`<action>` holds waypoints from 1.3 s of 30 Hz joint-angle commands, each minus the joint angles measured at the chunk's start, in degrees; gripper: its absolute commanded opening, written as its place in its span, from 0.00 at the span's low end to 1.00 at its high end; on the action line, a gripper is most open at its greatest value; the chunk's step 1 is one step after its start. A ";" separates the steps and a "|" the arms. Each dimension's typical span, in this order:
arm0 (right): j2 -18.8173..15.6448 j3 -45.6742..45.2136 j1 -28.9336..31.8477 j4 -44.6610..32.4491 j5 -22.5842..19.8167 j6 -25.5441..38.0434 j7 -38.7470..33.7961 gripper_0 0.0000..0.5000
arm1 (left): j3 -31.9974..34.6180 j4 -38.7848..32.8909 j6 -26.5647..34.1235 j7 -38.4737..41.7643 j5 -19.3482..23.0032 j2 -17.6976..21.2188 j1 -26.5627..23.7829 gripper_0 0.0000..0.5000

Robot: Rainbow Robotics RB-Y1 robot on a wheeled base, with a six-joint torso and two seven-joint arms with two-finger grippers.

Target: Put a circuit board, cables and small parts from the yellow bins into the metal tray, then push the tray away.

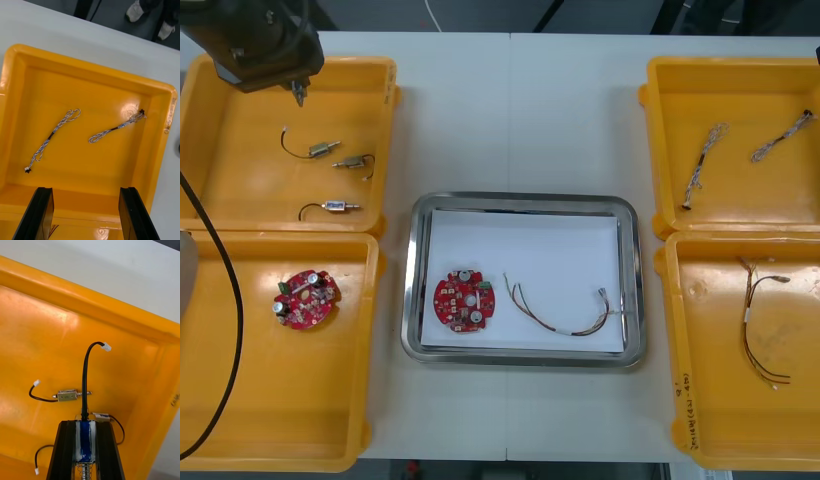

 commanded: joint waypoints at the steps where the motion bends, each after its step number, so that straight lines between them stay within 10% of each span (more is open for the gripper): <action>1: -2.17 -2.26 -4.83 5.98 2.33 0.17 -2.72 1.00 | 0.21 -9.66 5.04 1.38 2.70 2.53 1.16 0.00; 14: -2.09 -2.96 -7.73 20.30 5.32 0.17 -5.62 1.00 | -6.91 -31.19 14.09 11.22 6.30 0.69 8.54 0.00; 39: -0.15 -2.35 -13.35 42.98 8.75 -19.57 -10.45 1.00 | -33.10 -32.86 8.11 31.79 1.03 -6.69 9.33 0.00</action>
